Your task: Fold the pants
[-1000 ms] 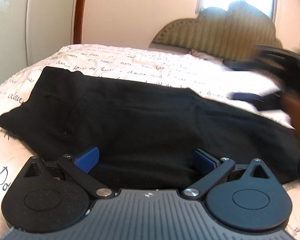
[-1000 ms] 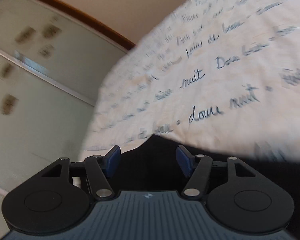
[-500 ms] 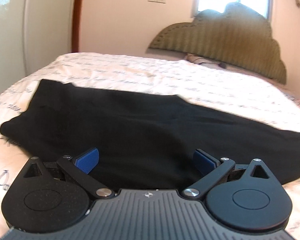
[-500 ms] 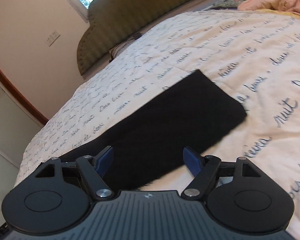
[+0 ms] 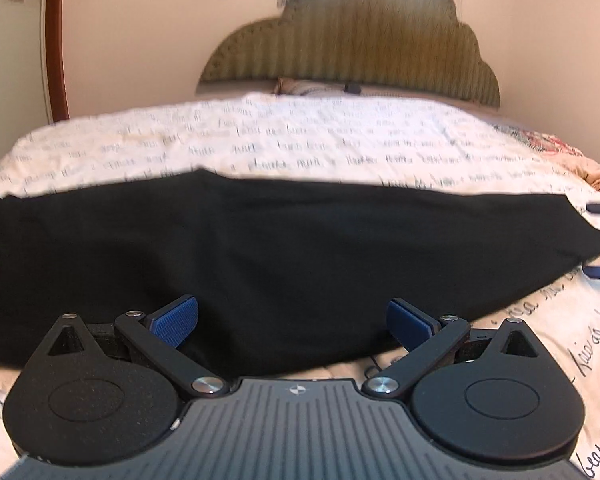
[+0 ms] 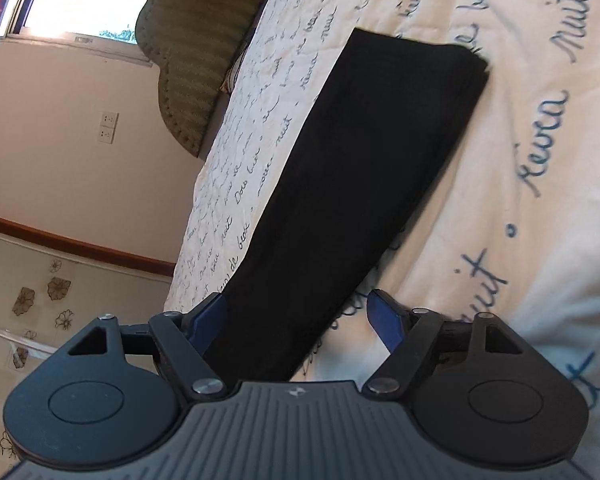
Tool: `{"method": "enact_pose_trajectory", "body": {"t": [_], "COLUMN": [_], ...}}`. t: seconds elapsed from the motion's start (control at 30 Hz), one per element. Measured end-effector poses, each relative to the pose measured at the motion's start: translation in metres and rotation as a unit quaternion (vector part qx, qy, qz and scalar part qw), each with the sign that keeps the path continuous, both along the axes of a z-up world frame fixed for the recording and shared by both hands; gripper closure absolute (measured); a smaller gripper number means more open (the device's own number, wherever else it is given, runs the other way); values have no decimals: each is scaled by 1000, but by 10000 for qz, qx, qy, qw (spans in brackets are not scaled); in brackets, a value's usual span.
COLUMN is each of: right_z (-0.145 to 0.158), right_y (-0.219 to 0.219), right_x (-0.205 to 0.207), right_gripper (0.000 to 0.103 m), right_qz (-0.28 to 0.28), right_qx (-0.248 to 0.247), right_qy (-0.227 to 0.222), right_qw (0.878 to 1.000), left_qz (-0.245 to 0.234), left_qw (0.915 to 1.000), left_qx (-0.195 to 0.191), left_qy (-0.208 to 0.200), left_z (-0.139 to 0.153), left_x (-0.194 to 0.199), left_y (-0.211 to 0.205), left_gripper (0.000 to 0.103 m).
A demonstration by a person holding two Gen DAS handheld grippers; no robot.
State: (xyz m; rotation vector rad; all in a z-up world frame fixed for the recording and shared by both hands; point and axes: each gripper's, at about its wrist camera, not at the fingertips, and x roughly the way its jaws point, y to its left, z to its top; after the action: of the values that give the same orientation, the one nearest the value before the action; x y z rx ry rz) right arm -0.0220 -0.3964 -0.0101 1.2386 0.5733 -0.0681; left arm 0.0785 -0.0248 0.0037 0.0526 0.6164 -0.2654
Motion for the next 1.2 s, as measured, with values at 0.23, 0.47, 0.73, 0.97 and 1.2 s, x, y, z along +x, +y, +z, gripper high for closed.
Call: {"method": "enact_pose_trajectory", "body": {"t": [0.23,0.47,0.73,0.97,1.2], "right_z": [-6,-18,-36,-35,37], "right_y": [-33,-53,-68,-73,-4], "right_x": [0,-7,-12,-2,23], "right_gripper": [22,30,73,95,95], "right_qz": [-1382,-2159,-2565,-2400,-640], "right_qx": [308,38,118,-316,-4135], "right_qy": [-493,-906,-833,-647,-576], "right_qw": [9887,9722,9629,9681,9064], "left_qz": [168,201,262,280,-649], "left_qw": [9996,9997,9996,9993,9811], "left_qx": [-219,-129,121,147,-1652], "left_qy": [42,48,59,178,773], "left_z": [-13,-13,-14,-6,55], "left_x": [0,4,4,9,66], "left_y": [11,9,-1,-8,-51], "left_gripper": [0,0,0,3,2]}}
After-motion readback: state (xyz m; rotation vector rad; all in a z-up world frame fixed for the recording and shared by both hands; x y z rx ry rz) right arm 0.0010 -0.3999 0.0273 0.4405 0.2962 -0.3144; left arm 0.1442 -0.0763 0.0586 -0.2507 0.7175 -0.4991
